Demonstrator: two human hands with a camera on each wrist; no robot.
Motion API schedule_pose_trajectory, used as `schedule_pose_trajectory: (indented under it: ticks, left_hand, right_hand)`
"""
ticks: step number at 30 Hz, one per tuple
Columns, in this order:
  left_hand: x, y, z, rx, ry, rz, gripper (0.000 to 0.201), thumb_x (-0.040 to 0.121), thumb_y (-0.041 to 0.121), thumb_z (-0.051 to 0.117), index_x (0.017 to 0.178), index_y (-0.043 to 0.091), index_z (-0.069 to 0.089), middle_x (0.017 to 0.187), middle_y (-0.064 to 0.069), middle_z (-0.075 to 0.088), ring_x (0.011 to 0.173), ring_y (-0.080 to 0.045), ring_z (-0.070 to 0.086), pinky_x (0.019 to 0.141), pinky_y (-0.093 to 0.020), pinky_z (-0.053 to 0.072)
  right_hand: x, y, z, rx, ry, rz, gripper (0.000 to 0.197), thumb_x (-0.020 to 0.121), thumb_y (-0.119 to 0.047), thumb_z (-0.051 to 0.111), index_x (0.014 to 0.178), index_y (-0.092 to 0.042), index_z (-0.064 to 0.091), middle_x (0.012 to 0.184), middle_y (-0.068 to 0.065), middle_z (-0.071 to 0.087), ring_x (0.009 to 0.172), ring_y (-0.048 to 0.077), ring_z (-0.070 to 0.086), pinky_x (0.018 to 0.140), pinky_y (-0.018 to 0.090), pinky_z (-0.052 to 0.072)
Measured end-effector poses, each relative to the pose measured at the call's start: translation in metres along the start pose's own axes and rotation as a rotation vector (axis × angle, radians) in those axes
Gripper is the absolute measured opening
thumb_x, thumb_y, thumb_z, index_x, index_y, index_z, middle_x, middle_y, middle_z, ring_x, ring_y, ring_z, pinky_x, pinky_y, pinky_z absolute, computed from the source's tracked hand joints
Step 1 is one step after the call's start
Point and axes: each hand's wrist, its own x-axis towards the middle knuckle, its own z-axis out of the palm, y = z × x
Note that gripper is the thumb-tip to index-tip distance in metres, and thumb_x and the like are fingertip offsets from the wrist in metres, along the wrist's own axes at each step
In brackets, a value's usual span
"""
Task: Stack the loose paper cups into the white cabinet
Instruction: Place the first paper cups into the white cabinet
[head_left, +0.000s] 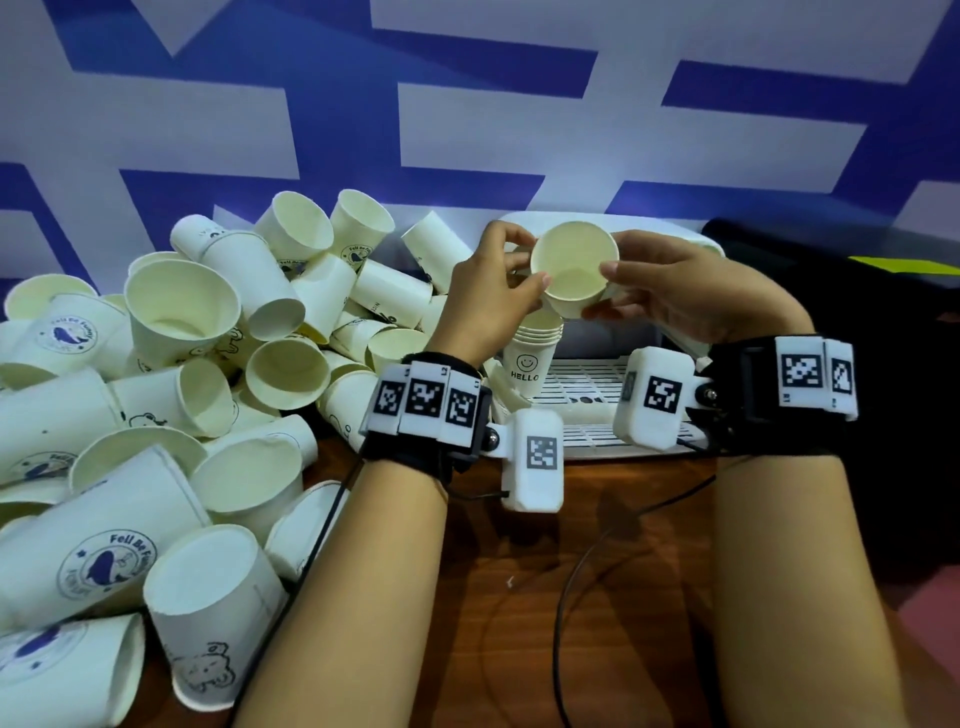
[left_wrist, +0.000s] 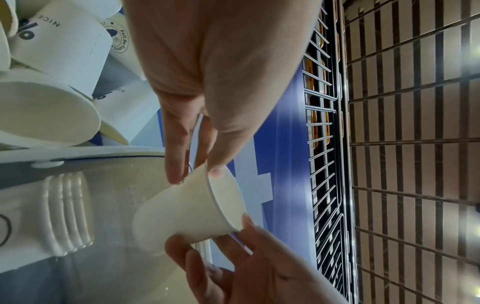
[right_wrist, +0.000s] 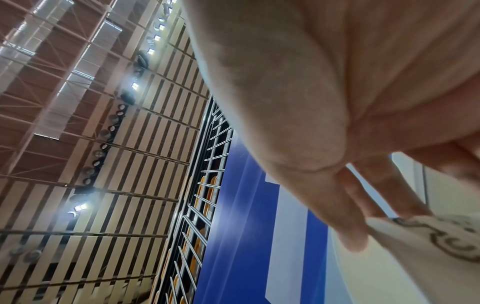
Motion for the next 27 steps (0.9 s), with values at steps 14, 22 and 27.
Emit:
schedule_pose_trajectory:
  ticks: [14,22,27]
  left_hand:
    - [-0.002,-0.010,0.009,0.305,0.068,0.109,0.024,0.086,0.007,0.066,0.106,0.013,0.056,0.107,0.002,0.064,0.093,-0.017,0.065,0.086,-0.029,0.053]
    - [-0.002,-0.015,0.009,0.396,0.053,0.148,0.032,0.085,0.002,0.064,0.111,0.019,0.055,0.106,-0.001,0.067,0.095,-0.017,0.066,0.085,-0.040,0.056]
    - [-0.002,-0.018,0.012,0.435,0.029,0.111,0.029,0.090,0.006,0.059,0.117,0.015,0.056,0.117,-0.007,0.064,0.103,-0.022,0.064,0.093,-0.040,0.051]
  right_hand:
    - [0.020,0.016,0.012,0.131,0.060,0.059,0.016,0.103,-0.014,0.042,0.103,-0.016,0.057,0.105,0.006,0.060,0.092,0.022,0.062,0.079,0.041,0.055]
    - [0.029,0.024,0.019,0.203,0.145,0.108,0.015,0.104,-0.014,0.040,0.096,-0.015,0.053,0.110,0.009,0.055,0.087,0.024,0.061,0.062,0.037,0.060]
    - [0.036,0.029,0.026,0.153,0.230,0.121,0.011,0.103,-0.017,0.043,0.099,-0.014,0.052,0.104,0.008,0.055,0.085,0.025,0.061,0.059,0.035,0.058]
